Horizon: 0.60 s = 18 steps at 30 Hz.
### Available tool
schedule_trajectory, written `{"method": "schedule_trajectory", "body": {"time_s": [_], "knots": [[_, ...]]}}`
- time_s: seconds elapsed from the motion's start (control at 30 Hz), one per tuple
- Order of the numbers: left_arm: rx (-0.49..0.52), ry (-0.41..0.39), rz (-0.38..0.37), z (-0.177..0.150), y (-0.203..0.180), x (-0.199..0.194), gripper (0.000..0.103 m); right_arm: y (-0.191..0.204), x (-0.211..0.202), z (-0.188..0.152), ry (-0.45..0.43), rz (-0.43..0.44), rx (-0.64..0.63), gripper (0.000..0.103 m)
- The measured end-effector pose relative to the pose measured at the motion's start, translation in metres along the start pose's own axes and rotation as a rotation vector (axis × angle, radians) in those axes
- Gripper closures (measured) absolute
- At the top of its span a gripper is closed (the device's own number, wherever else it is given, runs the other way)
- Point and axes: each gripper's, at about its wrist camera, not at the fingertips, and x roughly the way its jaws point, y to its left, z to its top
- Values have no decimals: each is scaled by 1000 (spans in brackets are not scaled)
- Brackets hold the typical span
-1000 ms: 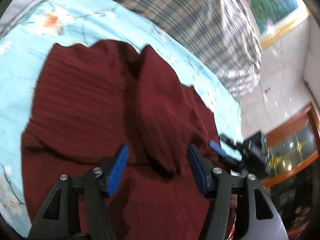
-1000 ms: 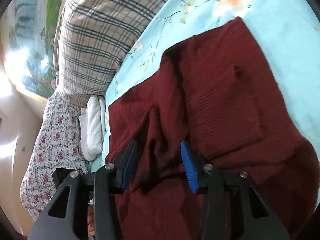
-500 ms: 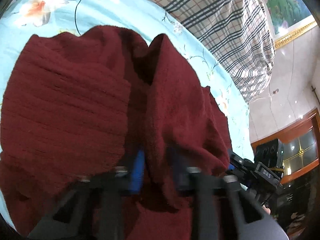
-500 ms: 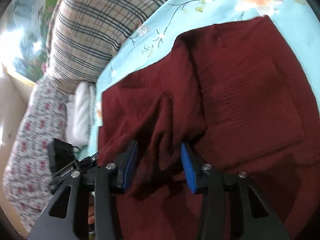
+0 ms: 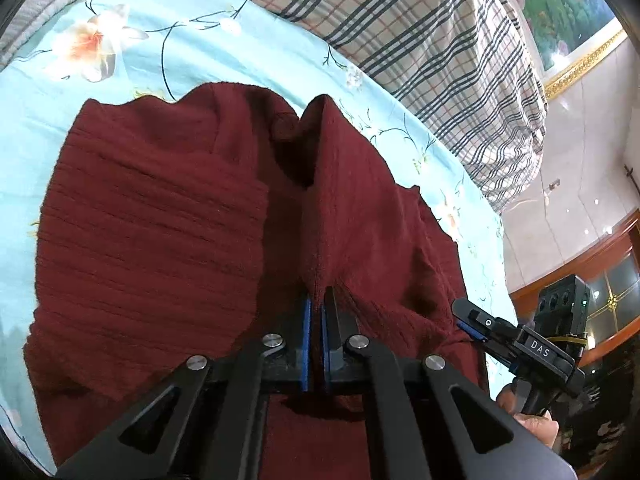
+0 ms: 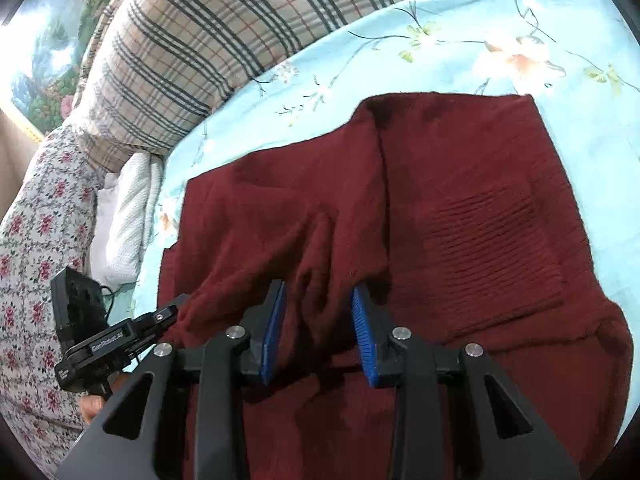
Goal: Fold large clothes
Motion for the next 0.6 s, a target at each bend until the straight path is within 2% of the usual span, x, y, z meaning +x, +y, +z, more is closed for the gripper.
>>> {"method": "schedule_trajectory", "body": {"time_s": [0.17, 0.23, 0.27, 0.33, 0.4, 0.47, 0.5, 0.6], "knots": [[7, 2, -1, -1, 1, 0, 101, 7, -30, 2, -106, -12, -4, 68], [5, 6, -4, -1, -1, 4, 101, 6, -21, 4, -53, 69, 16, 68], [2, 7, -6, 0, -2, 5, 101, 6, -10, 5, -17, 79, 29, 68], [1, 6, -7, -1, -3, 4, 101, 3, 14, 5, 46, 15, 39, 68], [-3, 5, -11, -1, -2, 3, 101, -4, 30, 4, 78, 32, 80, 69], [-9, 3, -14, 2, 0, 2, 101, -9, 42, 6, 94, 60, 113, 92], [-9, -2, -17, 4, -1, 0, 101, -9, 44, 9, 85, 71, 117, 99], [16, -43, -20, 10, -13, -15, 101, 0, 27, 24, -7, 176, 108, 100]]}}
